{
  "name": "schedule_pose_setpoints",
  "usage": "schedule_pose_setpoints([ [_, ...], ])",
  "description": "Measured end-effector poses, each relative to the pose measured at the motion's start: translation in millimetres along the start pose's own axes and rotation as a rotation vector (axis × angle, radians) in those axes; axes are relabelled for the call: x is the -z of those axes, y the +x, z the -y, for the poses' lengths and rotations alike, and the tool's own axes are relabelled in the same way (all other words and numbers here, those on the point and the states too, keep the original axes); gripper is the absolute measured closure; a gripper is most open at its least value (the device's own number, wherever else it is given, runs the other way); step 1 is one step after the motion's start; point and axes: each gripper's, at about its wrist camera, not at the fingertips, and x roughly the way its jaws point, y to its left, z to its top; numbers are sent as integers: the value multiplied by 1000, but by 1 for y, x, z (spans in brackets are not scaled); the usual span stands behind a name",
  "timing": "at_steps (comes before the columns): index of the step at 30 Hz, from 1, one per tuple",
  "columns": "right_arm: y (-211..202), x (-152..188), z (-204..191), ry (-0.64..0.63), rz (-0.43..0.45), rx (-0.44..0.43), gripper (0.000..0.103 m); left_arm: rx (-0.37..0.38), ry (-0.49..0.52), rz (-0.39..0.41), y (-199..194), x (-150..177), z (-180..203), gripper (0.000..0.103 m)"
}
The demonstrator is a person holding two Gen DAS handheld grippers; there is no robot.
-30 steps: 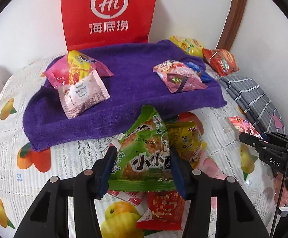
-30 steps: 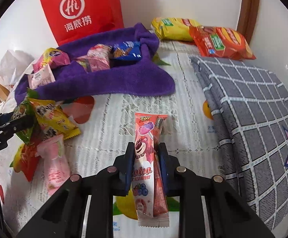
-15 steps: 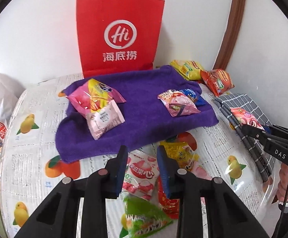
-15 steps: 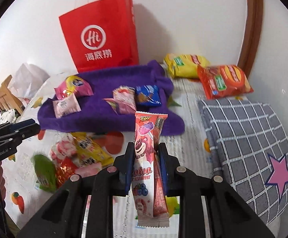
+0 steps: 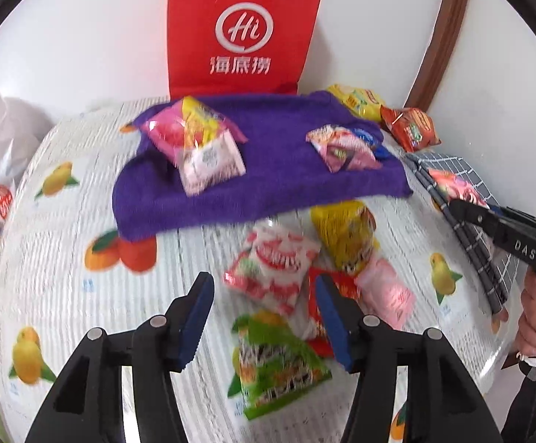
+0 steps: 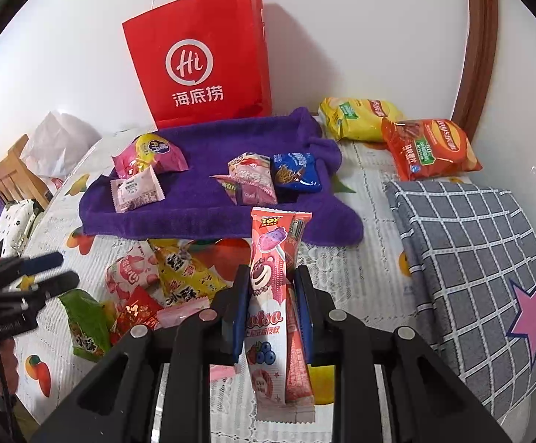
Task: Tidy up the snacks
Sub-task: 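Close the left gripper on the green bag and lift while the right lifts the pink wrapper, then carry the green bag over the purple towel while the right gripper carries the pink wrapper there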
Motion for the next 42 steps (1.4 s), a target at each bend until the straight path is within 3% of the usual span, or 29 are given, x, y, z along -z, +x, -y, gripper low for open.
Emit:
schedule_pose_setpoints([
  [10,2,28,-11,-14,-17,-8,79,14,28,-40,6,39,8,47],
  [15,8,38,-16,-13,-31,-11,79,-15,34,-74,20,52,10,47],
  [27,18,40,-14,-29,-52,16,79,32,-37,-62,35,44,2,47],
  [34,21,39,-10,-21,-57,22,79,54,-29,-34,34,45,-1,60],
  [42,17,36,-13,-26,-48,20,79,44,-18,-30,26,46,-5,62],
])
